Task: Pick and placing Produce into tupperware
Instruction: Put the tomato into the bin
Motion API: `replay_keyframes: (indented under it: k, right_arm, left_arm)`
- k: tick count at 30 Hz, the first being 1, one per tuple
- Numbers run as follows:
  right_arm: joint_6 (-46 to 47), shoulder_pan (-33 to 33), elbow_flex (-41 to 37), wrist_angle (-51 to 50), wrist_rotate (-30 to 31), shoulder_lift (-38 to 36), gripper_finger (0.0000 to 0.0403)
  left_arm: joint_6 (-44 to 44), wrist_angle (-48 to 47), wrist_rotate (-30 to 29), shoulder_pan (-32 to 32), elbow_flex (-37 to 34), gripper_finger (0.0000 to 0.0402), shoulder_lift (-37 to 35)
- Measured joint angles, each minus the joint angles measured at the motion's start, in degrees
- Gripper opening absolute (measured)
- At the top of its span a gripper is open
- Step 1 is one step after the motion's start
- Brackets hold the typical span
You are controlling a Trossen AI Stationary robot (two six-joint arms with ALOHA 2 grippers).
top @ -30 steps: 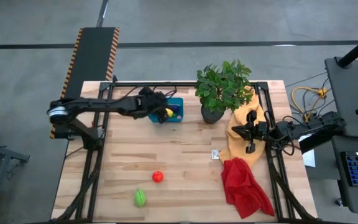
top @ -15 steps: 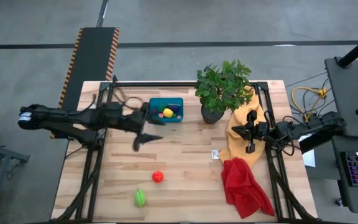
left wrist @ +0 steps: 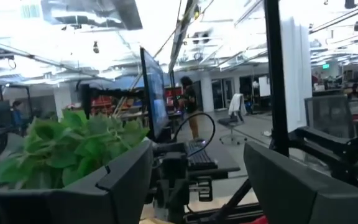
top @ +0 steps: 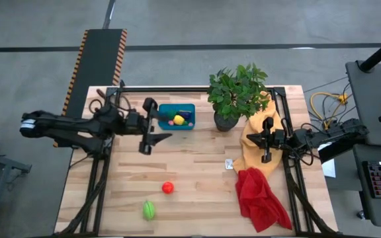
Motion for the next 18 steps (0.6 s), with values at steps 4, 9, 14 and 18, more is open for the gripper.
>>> replay_keyframes:
  k: [4,9,14,18]
  right_arm:
    - [0.0,0.0,0.0,0.01,0.0,0.0,0.0009]
    - [0.01,0.0,0.0,-0.01,-0.02,0.0,0.0009]
    - [0.02,0.0,0.0,-0.01,-0.04,0.0,0.0009]
    - [0.03,0.0,0.0,-0.01,-0.15,0.0,0.0009]
  left_arm:
    - [0.03,-0.02,-1.01,-0.07,1.78,0.0248,3.22]
    - [-0.94,-1.78,-1.47,-0.06,4.51,0.0292,6.77]
    - [-1.0,-6.28,-1.32,-0.16,6.95,0.0353,10.55]
    - [-1.78,-13.66,1.53,-0.76,9.77,0.0377,12.31]
